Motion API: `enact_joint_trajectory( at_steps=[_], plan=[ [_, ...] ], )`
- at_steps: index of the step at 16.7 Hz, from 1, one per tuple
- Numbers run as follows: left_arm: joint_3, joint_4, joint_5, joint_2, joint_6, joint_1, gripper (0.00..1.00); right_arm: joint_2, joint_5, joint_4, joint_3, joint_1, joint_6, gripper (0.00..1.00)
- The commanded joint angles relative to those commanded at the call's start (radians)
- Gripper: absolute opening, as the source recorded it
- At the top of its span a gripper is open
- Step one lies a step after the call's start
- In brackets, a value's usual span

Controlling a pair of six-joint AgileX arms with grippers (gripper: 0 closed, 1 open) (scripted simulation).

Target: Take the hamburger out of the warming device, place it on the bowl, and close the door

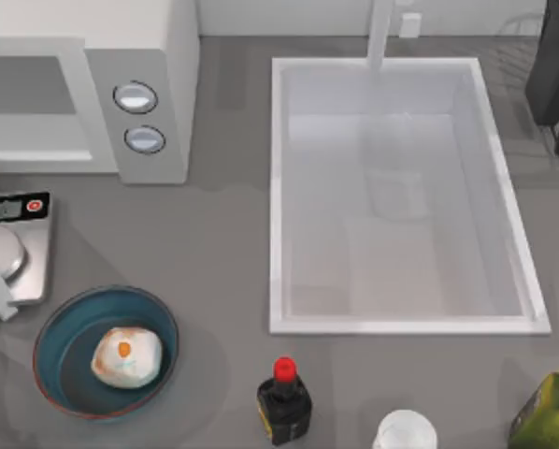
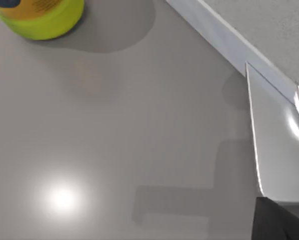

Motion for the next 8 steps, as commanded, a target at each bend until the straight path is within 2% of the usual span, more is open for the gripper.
enact_joint_trajectory(
  at_steps=[4,8],
  plan=[
    [0.018,0.01,-0.012,0.021,0.001,0.011,0.0,0.0,0.0,0.0,0.0,0.0,0.0,1.0],
    [0.098,0.073,-0.034,0.173,-0.015,-0.016,0.0,0.0,0.0,0.0,0.0,0.0,0.0,1.0]
  ],
)
